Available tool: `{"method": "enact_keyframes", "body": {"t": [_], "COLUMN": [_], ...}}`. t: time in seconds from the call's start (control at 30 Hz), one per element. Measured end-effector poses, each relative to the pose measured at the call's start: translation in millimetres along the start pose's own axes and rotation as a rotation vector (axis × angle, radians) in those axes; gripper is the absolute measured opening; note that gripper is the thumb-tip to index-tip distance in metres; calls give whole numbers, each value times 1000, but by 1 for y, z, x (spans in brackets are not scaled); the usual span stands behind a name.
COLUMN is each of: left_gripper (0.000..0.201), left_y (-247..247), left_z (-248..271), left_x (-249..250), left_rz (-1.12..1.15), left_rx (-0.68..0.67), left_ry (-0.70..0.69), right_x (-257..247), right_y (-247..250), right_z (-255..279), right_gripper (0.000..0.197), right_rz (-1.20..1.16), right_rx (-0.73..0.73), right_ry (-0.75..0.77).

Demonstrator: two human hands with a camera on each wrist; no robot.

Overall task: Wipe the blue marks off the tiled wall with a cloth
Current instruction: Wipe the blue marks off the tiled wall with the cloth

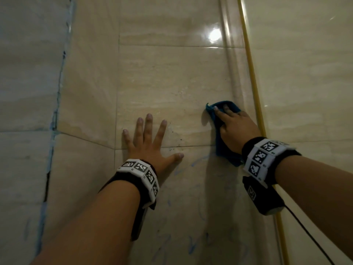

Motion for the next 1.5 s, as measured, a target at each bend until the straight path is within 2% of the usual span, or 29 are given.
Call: {"method": "enact_keyframes", "body": {"t": [0.17,0.3,0.47,0.7,0.93,1.13,1.27,1.5], "left_gripper": [97,92,91,93,96,99,99,101], "left_y": [-3,-3,-3,-2,-3,-2,-2,-4], "left_z": [-2,-3,-2,-3,-4,-4,-4,-6], "left_x": [-1,-1,0,0,0,1,1,0], "left_rz": [6,15,16,-1,2,11,8,-6], "left_rx": [6,1,3,-22,-17,15,30,50], "left_ry": [-9,-16,1,12,14,24,25,22], "right_x": [1,-20,-50,-54,-76,-92,-91,-103], "right_y": [-3,-1,8,-10,3,-12,-10,-4], "right_z": [16,9,-11,6,-22,-5,-2,-11], "right_gripper": [52,51,51,56,55,57,54,62], "right_rz": [-75,-98,-17,32,37,84,65,132], "right_rx": [132,173,131,130,94,47,50,26], "right_ry": [-38,16,125,196,149,288,289,266]}}
Point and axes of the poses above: each hand's wrist, its own z-axis away from the middle knuckle, its own y-axis out of the back of the hand, x = y × z, the point moved 5 cm from there along -z, towards the middle knuckle, and after that the axes turned 1 degree about -x, right-handed, at the moved point
